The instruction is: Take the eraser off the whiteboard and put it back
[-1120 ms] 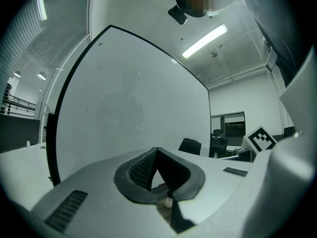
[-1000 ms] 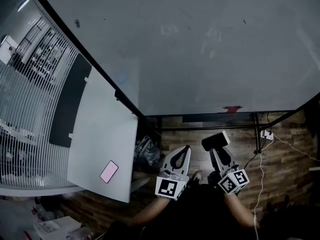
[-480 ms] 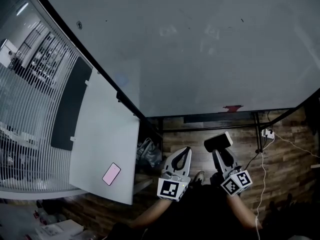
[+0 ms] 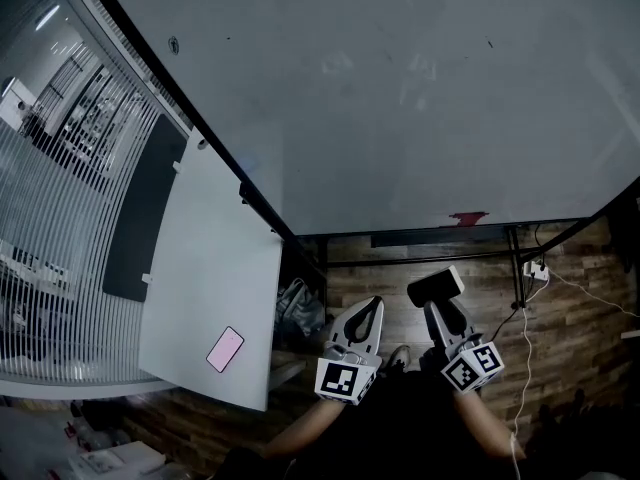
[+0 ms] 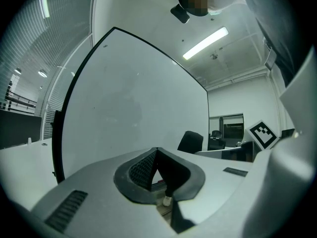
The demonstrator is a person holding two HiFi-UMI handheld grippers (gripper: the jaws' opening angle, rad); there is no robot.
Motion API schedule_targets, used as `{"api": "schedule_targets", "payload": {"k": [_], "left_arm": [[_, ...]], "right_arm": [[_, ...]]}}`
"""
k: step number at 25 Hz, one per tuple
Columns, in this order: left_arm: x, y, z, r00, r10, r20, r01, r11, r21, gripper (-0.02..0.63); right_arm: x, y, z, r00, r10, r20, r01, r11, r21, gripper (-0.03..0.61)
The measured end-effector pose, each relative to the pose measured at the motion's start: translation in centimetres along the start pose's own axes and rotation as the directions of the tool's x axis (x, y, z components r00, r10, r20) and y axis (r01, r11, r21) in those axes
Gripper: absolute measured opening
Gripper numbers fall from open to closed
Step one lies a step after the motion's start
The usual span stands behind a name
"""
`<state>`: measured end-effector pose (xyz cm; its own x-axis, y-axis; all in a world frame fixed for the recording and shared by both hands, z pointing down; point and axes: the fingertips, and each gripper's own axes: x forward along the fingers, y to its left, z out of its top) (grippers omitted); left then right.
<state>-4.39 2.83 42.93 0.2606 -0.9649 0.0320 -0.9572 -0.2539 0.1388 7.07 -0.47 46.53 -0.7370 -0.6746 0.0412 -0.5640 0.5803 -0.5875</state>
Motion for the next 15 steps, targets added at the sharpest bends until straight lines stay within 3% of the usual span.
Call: {"api": "schedule_targets", "payload": {"k": [15], "left_arm": [[-3.2,3.1,-1.3,0.999,0.008,-0.053,-0.009,1.0,-0.012,0.008]], "right_arm": [[1.4,2.3,-2.4,1.0,-0.022,-0.014,0.022,0.999,0.033,0.14]]}}
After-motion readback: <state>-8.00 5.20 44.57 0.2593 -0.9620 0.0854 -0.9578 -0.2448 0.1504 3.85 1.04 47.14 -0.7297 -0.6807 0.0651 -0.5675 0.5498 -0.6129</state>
